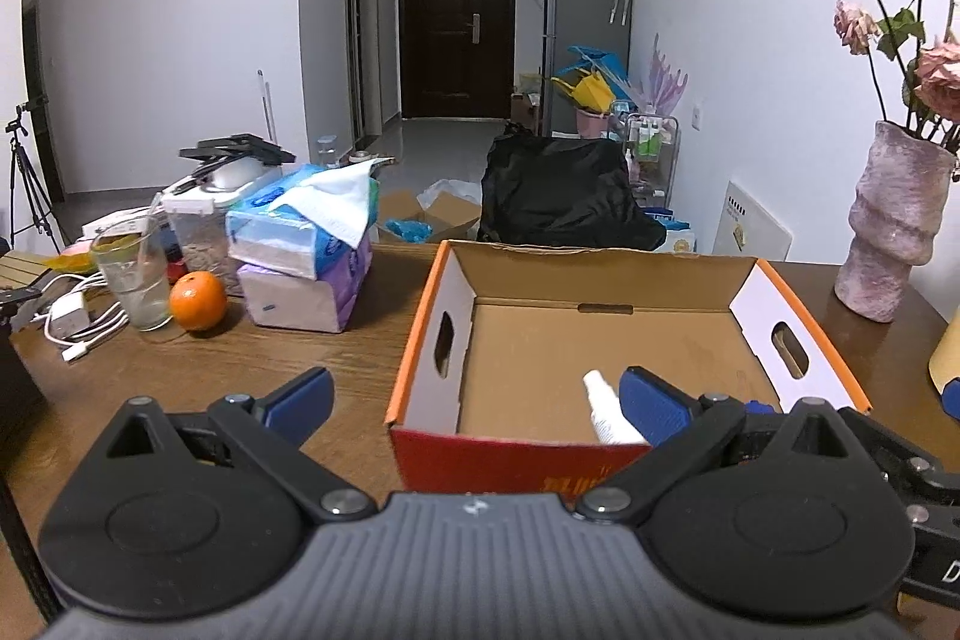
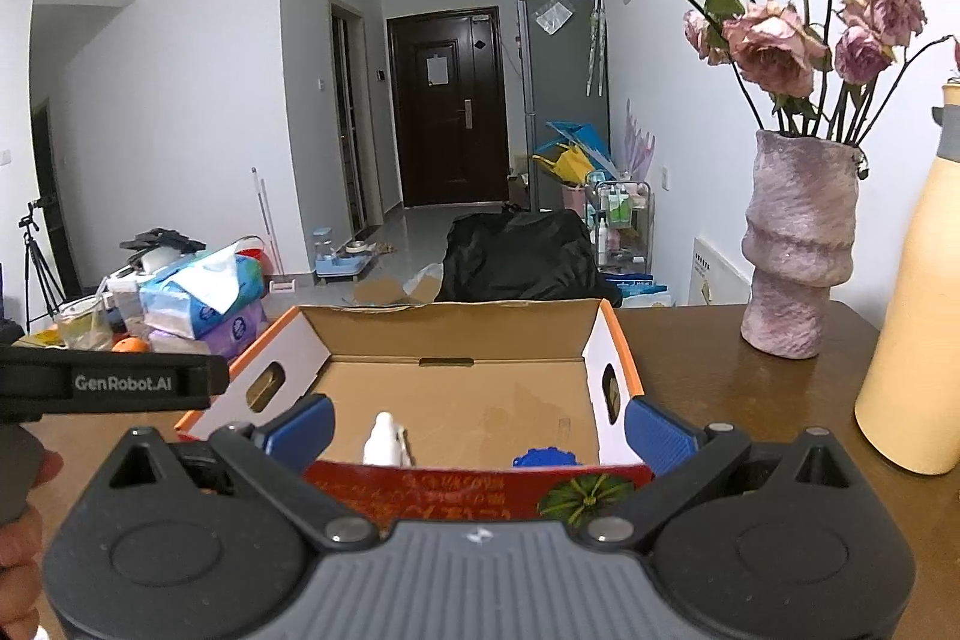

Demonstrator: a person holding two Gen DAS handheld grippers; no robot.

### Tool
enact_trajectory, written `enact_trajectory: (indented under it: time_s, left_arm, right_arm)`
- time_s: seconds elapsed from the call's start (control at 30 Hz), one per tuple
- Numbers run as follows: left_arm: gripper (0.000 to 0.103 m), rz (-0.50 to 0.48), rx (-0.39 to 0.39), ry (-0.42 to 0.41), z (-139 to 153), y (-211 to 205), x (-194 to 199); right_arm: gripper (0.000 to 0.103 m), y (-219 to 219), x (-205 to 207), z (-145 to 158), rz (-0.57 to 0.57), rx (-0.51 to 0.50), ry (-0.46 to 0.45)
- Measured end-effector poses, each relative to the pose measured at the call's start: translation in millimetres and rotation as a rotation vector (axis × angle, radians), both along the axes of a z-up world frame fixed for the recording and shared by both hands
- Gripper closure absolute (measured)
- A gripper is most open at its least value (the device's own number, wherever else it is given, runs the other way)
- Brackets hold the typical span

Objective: Organize rigid objects
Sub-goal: 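Withdraw both tools from the box back toward the white caps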

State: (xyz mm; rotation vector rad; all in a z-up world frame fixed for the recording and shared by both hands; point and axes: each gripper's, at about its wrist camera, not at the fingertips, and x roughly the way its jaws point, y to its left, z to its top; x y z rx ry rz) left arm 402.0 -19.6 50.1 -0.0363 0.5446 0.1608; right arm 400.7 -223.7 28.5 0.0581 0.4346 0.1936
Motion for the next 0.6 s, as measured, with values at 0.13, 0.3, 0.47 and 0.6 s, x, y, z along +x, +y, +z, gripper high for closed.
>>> enact_trajectory:
  time_s: [0.13,0.3,0.47,0.6]
  left_arm:
    - [0.000,0.000,0.002,-0.010,3.9,4.7,-22.5]
    - [0.000,-0.009,-0.006,-0.012,4.3,10.7,-54.8]
    - [0.000,-0.022,-0.014,-0.023,4.1,17.8,-89.4]
    - [0.000,-0.024,-0.011,-0.023,1.5,22.3,-112.1]
  right_arm:
    - [0.000,3.1,-22.6,5.3,0.003,0.000,-0.013]
    - [0.000,7.1,-57.2,7.1,0.024,0.010,-0.035]
    - [0.000,12.5,-87.3,3.4,0.047,0.012,-0.036]
    - [0.000,19.3,-110.2,-2.1,0.065,0.003,-0.028]
